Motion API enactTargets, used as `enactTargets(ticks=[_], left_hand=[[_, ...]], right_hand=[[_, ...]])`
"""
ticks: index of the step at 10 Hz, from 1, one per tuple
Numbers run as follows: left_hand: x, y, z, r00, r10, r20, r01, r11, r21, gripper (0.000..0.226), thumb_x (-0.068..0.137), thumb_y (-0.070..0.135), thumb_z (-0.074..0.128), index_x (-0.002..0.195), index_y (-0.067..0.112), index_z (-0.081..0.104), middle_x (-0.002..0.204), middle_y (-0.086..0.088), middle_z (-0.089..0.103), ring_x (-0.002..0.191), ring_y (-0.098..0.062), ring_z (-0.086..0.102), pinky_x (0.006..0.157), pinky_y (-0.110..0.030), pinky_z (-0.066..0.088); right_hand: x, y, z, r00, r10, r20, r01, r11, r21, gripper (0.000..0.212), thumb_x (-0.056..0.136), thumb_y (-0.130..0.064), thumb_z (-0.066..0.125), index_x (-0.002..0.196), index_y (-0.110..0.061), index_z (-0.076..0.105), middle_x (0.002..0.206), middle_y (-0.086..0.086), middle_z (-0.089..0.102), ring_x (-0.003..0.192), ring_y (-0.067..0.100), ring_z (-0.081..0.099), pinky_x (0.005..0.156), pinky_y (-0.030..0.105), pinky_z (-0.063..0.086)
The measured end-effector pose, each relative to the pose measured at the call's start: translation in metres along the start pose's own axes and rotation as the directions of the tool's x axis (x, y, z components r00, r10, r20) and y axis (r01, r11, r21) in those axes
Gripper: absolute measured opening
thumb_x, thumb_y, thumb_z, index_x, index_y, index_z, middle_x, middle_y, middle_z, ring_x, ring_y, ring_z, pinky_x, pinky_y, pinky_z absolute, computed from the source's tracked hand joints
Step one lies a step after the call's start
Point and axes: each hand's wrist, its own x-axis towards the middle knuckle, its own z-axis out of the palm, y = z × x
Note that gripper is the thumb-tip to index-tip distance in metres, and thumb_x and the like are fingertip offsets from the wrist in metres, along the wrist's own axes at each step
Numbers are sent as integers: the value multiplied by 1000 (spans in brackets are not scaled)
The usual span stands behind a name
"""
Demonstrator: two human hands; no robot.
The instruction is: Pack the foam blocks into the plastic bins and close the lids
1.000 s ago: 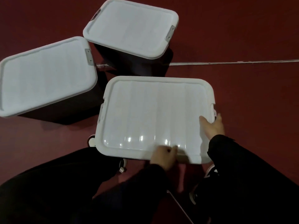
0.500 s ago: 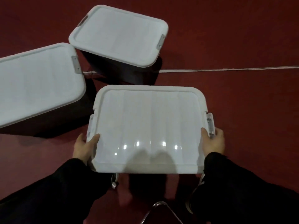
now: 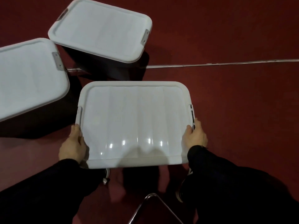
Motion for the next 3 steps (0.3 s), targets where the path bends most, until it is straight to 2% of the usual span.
enactTargets(ticks=[1,2,3], left_hand=[[-1,6,-9,993,30,115,-53,978,200,60,91,12,51,147,13,31,151,-16,46,120,-45,57,98,-54,46],[1,5,-12,966,35,257,-59,994,89,84,81,5,64,150,4,16,159,-20,25,133,-44,45,108,-50,41],[14,9,-12,964,-28,266,23,999,22,59,79,8,65,125,-5,31,135,-29,43,122,-49,50,105,-51,41]], right_hand=[[-6,-6,-15,994,-63,91,75,988,-134,33,99,-15,51,131,-22,54,110,16,70,94,42,67,73,39,50],[3,-4,-35,963,-88,253,145,966,-216,41,98,-18,51,138,-28,54,118,14,70,101,40,67,80,39,52],[13,-4,-47,892,-18,452,92,985,-143,60,98,-24,53,156,-29,38,148,6,55,128,34,57,104,35,46]])
